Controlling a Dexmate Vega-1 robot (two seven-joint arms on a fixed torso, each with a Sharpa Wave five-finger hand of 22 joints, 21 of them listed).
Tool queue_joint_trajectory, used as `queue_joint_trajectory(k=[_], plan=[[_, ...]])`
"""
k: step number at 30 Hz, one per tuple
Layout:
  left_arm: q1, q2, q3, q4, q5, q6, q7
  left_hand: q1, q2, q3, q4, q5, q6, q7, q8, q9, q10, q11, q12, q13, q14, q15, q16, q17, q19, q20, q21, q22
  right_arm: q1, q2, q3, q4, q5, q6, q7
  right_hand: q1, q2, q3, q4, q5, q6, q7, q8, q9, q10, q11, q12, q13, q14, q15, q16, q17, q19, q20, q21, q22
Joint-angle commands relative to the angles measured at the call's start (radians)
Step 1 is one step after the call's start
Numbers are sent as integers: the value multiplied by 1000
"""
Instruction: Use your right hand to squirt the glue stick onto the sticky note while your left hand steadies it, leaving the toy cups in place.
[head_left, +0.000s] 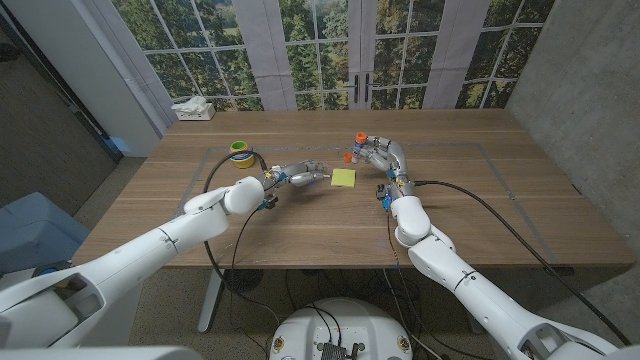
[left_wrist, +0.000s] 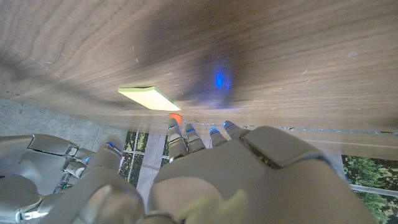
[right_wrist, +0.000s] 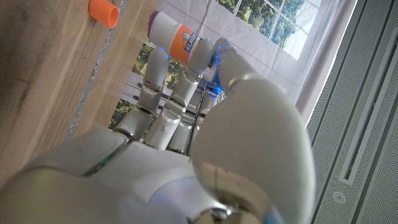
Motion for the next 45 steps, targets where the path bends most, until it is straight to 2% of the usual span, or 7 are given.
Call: queue_joint_trajectory(k=[1,4,13,16,18,23,45], plan=[[-28,-10,26,9,23,10,-50,-12,-3,-11,6,6,-9,1,-1,3,-15,-9,-1,1,-21,-24,-2,1,-159,-18,1,4,-3,0,2,-3,-5,4,-2,66,71,21,25,10,-15,5,-1,5,-9,4,4,101,-13,0,-8,5,-6,-147,5,0],[-32,-12,31,10,29,9,-57,-12,-3,-15,11,7,-13,-2,0,3,-21,-16,-2,1,-27,-23,-1,1,-167,-17,1,4,-2,2,2,-2,-3,2,-1,64,76,20,28,11,-22,10,-4,7,-16,12,0,104,-18,0,-11,7,-9,-147,6,0],[-53,-29,52,30,49,5,-74,-10,-1,-26,24,10,-31,-16,-3,3,-33,-33,-4,1,-38,-23,2,1,-180,-16,5,4,3,3,1,3,1,1,6,68,73,17,24,12,-20,7,-3,11,-14,6,-3,106,-24,-2,-13,11,-11,-147,8,0],[-59,-35,58,35,61,3,-71,-9,-1,-30,29,11,-40,-20,-5,3,-44,-33,-6,1,-44,-21,2,0,-185,-16,6,4,4,4,1,5,3,1,8,68,74,17,24,13,-22,8,-5,11,-17,6,-7,106,-26,-1,-15,12,-12,-146,8,1],[-61,-39,59,37,63,3,-68,-8,0,-34,34,12,-53,-26,-6,3,-55,-35,-8,1,-50,-21,3,0,-190,-15,8,4,5,3,0,6,3,2,9,68,81,17,27,14,-30,10,-8,14,-26,15,-13,107,-29,0,-17,14,-15,-147,9,1],[-72,-45,70,39,80,9,-76,-4,3,-41,41,14,-85,-37,-9,3,-67,-38,-7,1,-58,-22,4,-1,-196,-16,11,4,7,3,1,10,6,5,12,69,81,17,26,15,-32,14,-9,16,-29,13,-16,109,-37,-1,-21,15,-18,-147,9,1],[-112,-63,110,32,131,78,-152,-4,7,-52,55,16,-80,-27,2,3,-55,-36,3,1,-69,-17,6,-2,-213,-14,11,4,18,4,5,29,14,22,25,73,76,11,22,18,-34,9,-12,22,-32,10,-30,108,-53,-2,-29,23,-22,-145,11,3]])
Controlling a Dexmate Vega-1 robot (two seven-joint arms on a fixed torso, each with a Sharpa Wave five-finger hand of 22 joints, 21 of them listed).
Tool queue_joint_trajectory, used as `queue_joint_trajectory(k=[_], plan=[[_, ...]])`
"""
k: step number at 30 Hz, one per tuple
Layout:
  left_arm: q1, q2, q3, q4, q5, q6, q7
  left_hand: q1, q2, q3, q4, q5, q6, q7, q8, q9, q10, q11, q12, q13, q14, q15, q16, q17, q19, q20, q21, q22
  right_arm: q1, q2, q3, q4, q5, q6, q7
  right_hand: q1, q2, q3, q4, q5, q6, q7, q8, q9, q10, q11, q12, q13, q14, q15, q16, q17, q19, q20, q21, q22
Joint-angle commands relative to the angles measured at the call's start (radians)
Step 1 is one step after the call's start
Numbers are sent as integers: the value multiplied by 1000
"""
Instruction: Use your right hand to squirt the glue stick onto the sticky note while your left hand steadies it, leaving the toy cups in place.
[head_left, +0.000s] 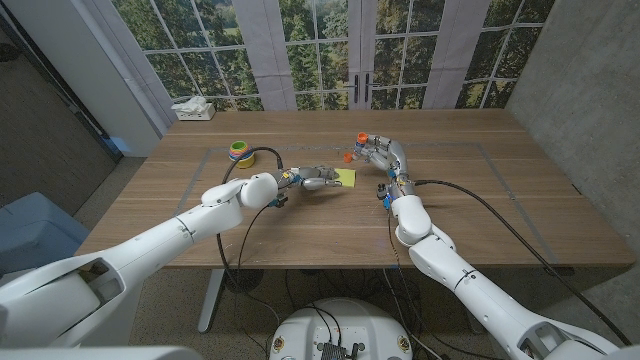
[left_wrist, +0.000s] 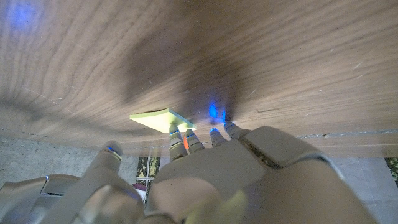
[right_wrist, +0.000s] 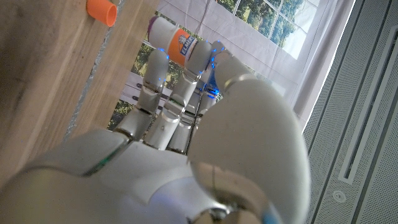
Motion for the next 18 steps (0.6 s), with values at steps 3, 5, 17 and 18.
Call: queue_joint_trajectory(k=[3,5,17,18], plan=[[-27,-10,27,-7,31,55,-55,-2,10,-5,8,9,7,9,7,3,14,5,9,1,-70,-16,6,1,-216,-13,7,4,10,3,2,14,10,7,12,52,51,13,17,5,8,-7,3,4,3,-8,-4,109,-8,-18,-1,7,0,-151,5,3],[-29,-11,29,-7,32,60,-58,-4,9,-10,14,9,16,17,11,3,24,14,13,1,-70,-15,8,1,-217,-13,8,4,13,2,1,17,9,5,14,52,51,12,17,5,3,-5,1,4,2,-6,-8,107,-9,-17,-2,9,-1,-151,5,3],[-44,-18,38,5,27,66,-74,-5,10,-24,30,11,36,37,15,2,47,28,19,1,-68,-11,12,1,-223,-10,10,5,48,3,-17,59,38,-42,62,54,53,8,19,7,-1,-5,-4,8,-5,-3,-15,115,-15,-18,-5,16,-4,-150,6,4],[-46,-20,39,6,26,68,-77,-5,10,-24,30,11,36,37,15,2,47,29,19,1,-68,-11,12,1,-223,-10,10,5,51,3,-19,62,40,-47,65,55,53,8,19,7,-4,-4,-6,8,-7,1,-17,116,-17,-17,-6,16,-4,-150,6,4]])
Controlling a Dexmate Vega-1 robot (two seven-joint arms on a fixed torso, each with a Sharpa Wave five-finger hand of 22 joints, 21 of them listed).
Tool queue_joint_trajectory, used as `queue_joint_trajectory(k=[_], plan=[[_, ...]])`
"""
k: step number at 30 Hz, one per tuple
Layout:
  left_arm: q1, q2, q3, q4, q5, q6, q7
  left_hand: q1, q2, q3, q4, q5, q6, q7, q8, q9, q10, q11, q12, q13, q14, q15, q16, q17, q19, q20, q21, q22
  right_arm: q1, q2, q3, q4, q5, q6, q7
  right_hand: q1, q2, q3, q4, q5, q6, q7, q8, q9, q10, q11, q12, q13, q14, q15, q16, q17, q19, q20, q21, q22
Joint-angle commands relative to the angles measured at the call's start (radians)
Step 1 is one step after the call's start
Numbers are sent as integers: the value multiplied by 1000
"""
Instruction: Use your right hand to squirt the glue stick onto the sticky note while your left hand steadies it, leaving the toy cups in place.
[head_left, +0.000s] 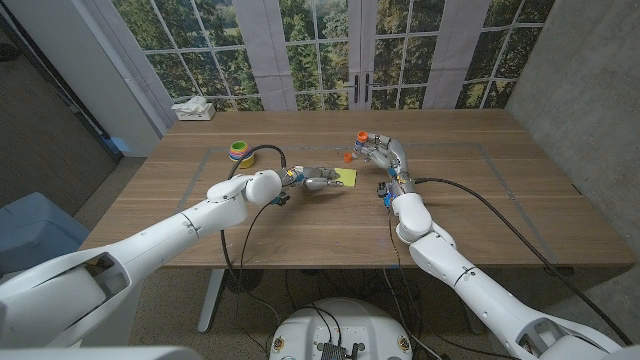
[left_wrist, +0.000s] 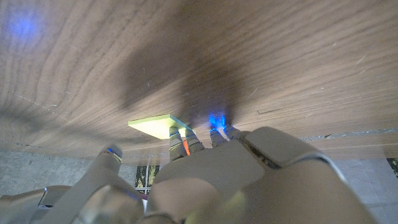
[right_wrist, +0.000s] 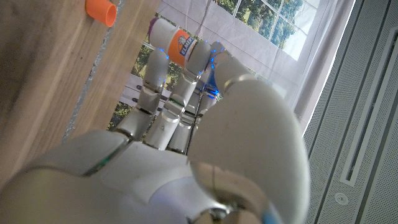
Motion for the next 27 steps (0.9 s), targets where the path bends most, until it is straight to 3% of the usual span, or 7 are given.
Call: queue_joint_trajectory(k=[1,10,13,27], plan=[[-19,-9,15,12,2,13,-21,-5,10,0,6,3,10,12,7,5,10,-1,10,5,-68,-11,7,1,-224,-10,5,4,32,3,-16,39,28,-49,42,49,51,13,16,9,-11,0,-3,8,-6,1,-3,117,1,-25,-1,4,-6,-151,5,2],[-29,-16,21,26,0,12,-23,-3,11,-6,13,4,16,17,7,5,11,1,8,4,-70,-9,7,1,-226,-9,6,4,55,2,-31,69,36,-79,57,50,62,12,19,10,-27,11,-9,18,-15,11,-9,129,-1,-26,-2,11,-10,-152,5,3],[-31,-19,22,32,-4,9,-22,-3,11,-8,15,4,15,17,6,5,12,0,8,4,-70,-9,7,1,-227,-9,6,4,61,0,-36,78,34,-86,58,52,51,2,15,8,-3,-5,-2,20,1,-4,-4,137,17,-27,10,23,-3,-150,7,3],[-40,-25,27,49,-7,4,-16,-1,11,-15,22,5,8,13,1,5,10,0,5,4,-72,-11,7,0,-231,-8,7,4,82,-4,-56,99,11,-119,44,54,41,-9,13,4,29,-20,4,19,33,-22,3,153,54,-27,27,42,10,-149,4,0]])
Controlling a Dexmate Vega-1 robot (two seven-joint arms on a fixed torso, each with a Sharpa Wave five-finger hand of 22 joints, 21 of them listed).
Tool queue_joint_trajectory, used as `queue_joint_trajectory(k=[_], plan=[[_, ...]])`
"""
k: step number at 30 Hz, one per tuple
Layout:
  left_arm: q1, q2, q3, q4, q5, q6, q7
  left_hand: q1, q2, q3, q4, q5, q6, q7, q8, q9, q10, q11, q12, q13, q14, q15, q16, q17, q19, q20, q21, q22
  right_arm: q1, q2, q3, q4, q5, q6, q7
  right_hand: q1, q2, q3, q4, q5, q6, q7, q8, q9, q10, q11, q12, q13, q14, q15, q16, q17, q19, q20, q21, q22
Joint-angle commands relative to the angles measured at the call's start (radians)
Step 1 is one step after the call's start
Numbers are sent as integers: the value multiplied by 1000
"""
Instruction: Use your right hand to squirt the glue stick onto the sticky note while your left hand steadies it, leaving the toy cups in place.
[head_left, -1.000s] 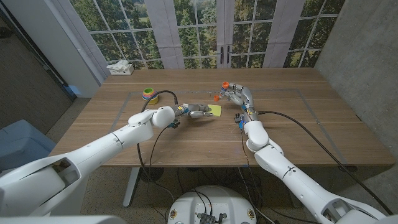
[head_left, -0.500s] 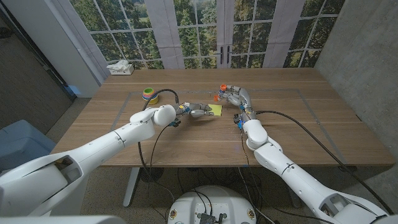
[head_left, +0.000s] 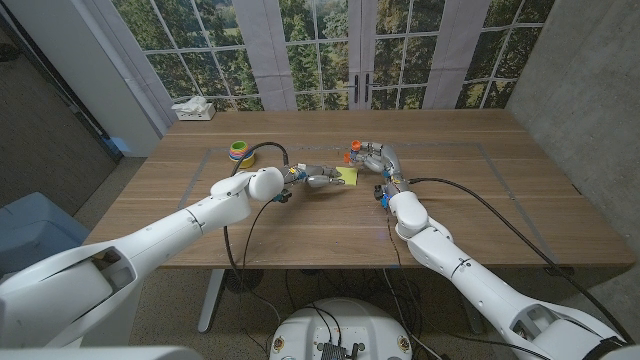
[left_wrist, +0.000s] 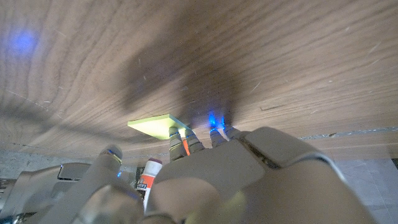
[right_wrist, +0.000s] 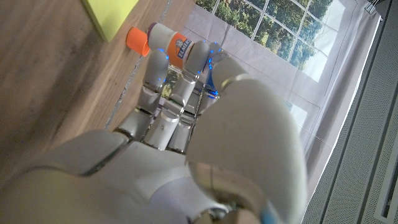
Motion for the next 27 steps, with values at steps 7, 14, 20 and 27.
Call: queue_joint_trajectory(k=[7,14,20,27], plan=[[-13,-8,7,25,-9,-13,4,-1,11,-2,9,6,3,12,-2,4,2,-6,3,5,-72,-11,7,0,-232,-8,7,4,29,-6,-21,21,-14,-53,-6,40,23,-3,5,-4,30,-2,7,3,63,-29,14,151,46,-14,16,13,20,-148,-1,-4],[-18,-13,10,39,-13,-24,6,1,12,-6,11,6,0,13,-3,4,-6,-6,0,5,-76,-10,5,0,-233,-8,7,4,43,-2,-27,35,-12,-59,-2,38,35,-4,10,-3,15,18,-2,3,57,-16,11,164,63,-12,19,16,29,-150,-1,-6],[-21,-14,12,44,-13,-28,7,3,13,-8,13,7,-4,13,-4,4,-9,-5,-2,4,-79,-12,5,-1,-235,-8,7,4,53,1,-30,43,-3,-77,5,38,38,-5,10,-2,10,24,-2,9,57,-11,9,169,68,-13,21,22,31,-150,-2,-7],[-21,-13,12,44,-12,-28,9,5,14,-10,14,8,-5,12,-4,4,-11,-5,-2,4,-79,-12,5,-1,-236,-7,7,4,61,2,-35,49,1,-85,8,38,36,-9,8,-2,16,22,-1,10,67,-14,9,172,72,-12,22,27,34,-150,-3,-8]])
